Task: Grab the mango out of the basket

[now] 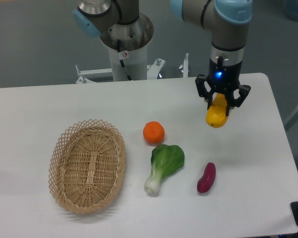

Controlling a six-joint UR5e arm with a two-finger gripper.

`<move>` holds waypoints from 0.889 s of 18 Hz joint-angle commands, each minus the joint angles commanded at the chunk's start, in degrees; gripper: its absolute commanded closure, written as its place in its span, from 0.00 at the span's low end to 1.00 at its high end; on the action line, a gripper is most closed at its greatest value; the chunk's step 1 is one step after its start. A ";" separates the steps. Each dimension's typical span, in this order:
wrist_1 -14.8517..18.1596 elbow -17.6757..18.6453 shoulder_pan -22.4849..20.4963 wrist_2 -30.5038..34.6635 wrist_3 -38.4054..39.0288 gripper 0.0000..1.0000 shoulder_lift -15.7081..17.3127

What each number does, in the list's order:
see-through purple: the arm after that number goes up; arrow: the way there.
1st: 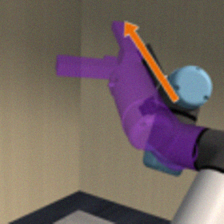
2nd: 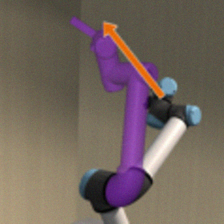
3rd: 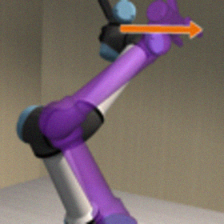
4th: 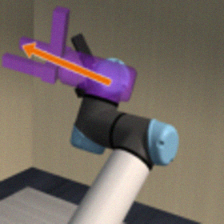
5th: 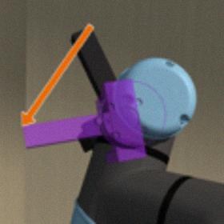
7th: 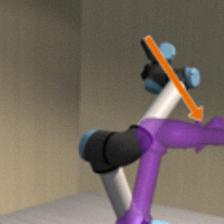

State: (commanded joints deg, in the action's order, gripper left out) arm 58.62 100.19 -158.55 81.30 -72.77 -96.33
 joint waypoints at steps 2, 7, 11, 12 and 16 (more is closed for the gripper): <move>0.00 0.00 0.00 -0.09 0.00 0.58 0.00; -0.18 0.00 0.00 -0.26 0.00 0.58 0.00; -0.26 0.00 0.44 -0.26 0.09 0.58 0.00; -0.35 -0.09 0.61 -0.26 0.17 0.58 0.00; -0.35 0.09 0.26 0.00 0.09 0.58 0.00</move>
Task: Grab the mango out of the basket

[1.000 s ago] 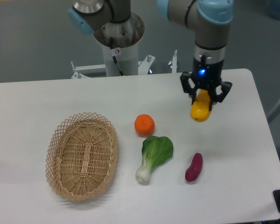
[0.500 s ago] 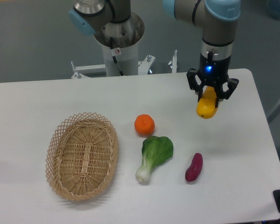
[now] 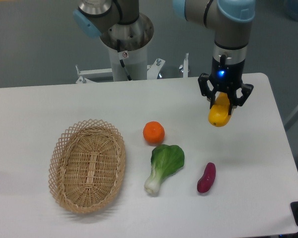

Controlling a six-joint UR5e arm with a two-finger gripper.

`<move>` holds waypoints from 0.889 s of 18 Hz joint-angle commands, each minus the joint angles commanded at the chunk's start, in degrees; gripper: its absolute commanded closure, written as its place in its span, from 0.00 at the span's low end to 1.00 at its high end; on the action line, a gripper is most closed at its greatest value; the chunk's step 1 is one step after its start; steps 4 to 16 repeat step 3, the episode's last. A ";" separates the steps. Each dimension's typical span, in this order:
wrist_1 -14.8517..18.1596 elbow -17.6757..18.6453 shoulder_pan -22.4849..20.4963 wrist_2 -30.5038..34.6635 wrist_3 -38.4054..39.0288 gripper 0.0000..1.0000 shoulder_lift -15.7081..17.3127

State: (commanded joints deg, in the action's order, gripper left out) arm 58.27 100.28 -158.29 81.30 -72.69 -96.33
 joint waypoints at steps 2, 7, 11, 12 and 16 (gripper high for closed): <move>-0.09 0.00 0.09 0.00 0.00 0.58 0.00; -0.09 0.00 0.00 -0.09 0.00 0.58 0.00; -0.09 0.00 0.00 -0.09 0.00 0.58 0.00; -0.09 0.00 0.00 -0.09 0.00 0.58 0.00; -0.09 0.00 0.00 -0.09 0.00 0.58 0.00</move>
